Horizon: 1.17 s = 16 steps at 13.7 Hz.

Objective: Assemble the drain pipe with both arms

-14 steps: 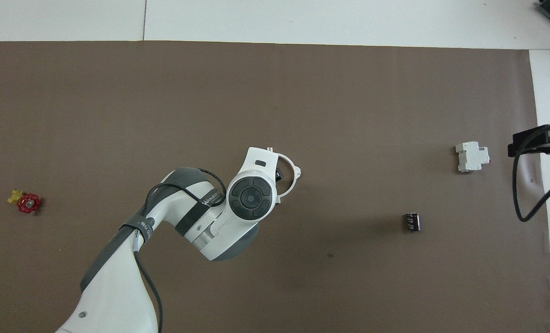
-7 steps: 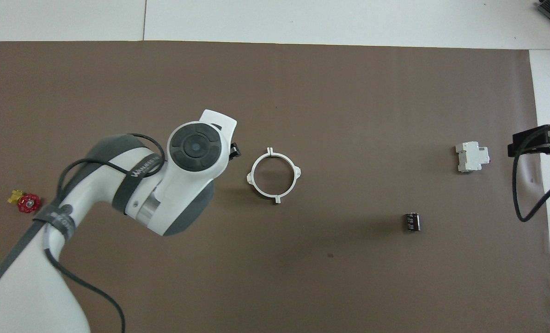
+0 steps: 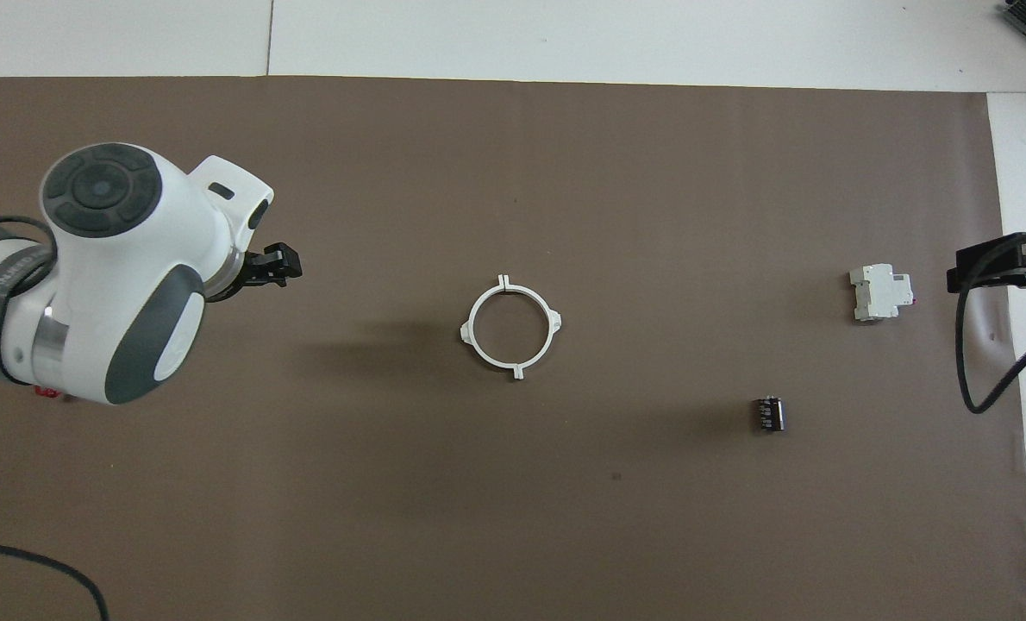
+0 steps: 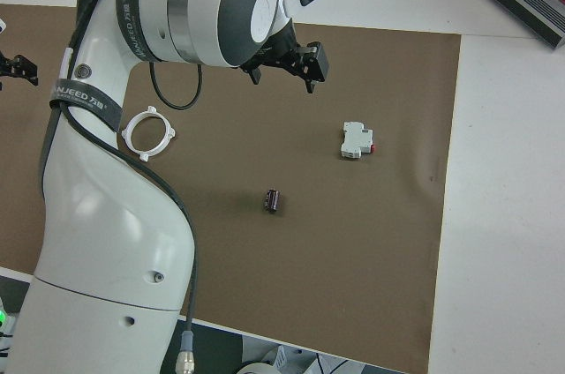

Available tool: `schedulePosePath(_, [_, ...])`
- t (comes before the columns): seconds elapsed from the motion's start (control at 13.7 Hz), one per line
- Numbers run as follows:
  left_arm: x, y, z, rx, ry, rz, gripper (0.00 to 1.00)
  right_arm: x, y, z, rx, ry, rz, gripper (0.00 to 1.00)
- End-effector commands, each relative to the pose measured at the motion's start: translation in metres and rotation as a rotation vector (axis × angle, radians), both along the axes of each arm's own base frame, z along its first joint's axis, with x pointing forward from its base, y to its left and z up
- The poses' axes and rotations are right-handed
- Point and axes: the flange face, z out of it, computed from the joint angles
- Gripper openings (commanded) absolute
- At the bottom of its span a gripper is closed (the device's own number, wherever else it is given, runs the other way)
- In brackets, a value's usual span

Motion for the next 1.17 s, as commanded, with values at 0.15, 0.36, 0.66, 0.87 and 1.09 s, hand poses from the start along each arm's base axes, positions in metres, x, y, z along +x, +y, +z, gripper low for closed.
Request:
schedulePosePath(0.15, [-0.012,0.1,0.034,-0.082,0.073,-0.163,1.0,-0.001,-0.002,-0.002,-0.001,-0.005,0.016,1.0])
schedulePosePath(0.36, [-0.021,0.154,0.05,-0.174,0.073,-0.231,1.0,-0.001,-0.002,-0.002,-0.001,-0.005,0.016,1.0])
schedulePosePath(0.66, [-0.014,0.142,0.066,-0.165,0.03,-0.238,1.0,-0.001,-0.003,-0.002,0.001,-0.005,0.014,1.0])
schedulePosePath(0.87, [-0.009,0.137,0.087,-0.158,-0.003,-0.222,1.0,-0.001,-0.003,-0.002,0.001,-0.005,0.013,1.0])
schedulePosePath(1.09, [-0.01,0.135,0.109,-0.155,-0.023,-0.229,1.0,-0.001,-0.003,-0.002,0.001,-0.007,0.014,1.0])
